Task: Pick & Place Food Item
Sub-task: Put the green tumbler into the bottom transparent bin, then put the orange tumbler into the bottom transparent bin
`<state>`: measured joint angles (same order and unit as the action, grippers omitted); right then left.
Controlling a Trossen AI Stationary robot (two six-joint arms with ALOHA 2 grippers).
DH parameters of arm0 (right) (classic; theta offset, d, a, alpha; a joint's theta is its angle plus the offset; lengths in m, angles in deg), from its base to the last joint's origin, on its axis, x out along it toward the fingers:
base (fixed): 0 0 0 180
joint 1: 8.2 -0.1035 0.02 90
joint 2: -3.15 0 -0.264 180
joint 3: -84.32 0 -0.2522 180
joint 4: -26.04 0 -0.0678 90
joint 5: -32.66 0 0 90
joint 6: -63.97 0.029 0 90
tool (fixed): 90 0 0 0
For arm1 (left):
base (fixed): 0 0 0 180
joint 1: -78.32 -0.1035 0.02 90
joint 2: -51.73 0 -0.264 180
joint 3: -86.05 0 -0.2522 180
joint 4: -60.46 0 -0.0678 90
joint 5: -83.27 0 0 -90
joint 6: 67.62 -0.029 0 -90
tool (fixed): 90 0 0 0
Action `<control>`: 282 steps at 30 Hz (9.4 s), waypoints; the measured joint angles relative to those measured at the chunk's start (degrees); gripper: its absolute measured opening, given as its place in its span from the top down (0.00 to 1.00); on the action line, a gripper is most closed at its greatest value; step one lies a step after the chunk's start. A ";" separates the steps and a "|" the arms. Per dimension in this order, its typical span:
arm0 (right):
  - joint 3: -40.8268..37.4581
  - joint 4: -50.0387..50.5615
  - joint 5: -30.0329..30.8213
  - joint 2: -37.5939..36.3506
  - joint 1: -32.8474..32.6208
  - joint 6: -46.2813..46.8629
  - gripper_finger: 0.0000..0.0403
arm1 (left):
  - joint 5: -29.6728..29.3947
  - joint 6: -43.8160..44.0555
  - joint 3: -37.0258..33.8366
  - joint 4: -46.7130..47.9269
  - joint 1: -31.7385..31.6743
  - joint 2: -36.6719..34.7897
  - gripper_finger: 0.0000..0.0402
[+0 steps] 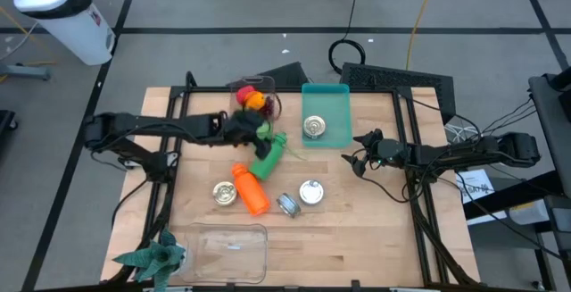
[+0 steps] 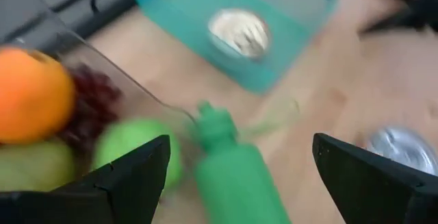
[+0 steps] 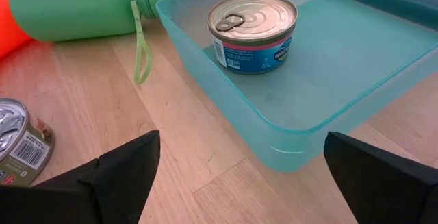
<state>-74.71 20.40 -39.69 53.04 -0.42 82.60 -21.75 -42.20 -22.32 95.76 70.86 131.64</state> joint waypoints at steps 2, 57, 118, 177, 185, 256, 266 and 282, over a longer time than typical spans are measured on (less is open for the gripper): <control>0.00 0.00 0.00 0.00 0.00 0.06 0.02 | -0.07 1.34 0.00 1.93 2.46 0.95 0.09; -0.02 0.00 0.00 0.00 0.01 0.39 0.02 | 6.19 0.67 -0.13 5.66 7.93 0.03 0.47; -0.02 0.37 -1.46 0.00 0.01 1.58 0.02 | 7.56 46.69 -0.02 8.35 57.63 -2.24 0.18; -0.02 -0.53 -2.97 0.02 0.01 1.27 0.02 | 7.21 50.01 -21.46 7.08 29.93 -5.00 0.32; -0.02 -0.59 -2.95 0.02 0.01 1.27 0.02 | 2.47 40.48 -21.41 3.49 22.43 -5.00 0.32; 0.02 1.54 -2.91 0.00 0.06 1.27 0.02 | 4.62 -56.03 12.02 16.09 13.19 23.37 0.09; 0.02 1.82 -2.91 0.00 0.06 0.24 0.02 | 7.66 -52.26 12.22 13.03 9.97 27.01 0.09; 0.02 1.64 -2.86 0.00 0.08 0.22 0.02 | 1.91 -48.19 11.76 10.87 8.59 27.00 0.17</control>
<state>-74.69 22.03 -42.56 53.04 -0.34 82.82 -19.84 -90.39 -10.56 106.63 79.44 158.64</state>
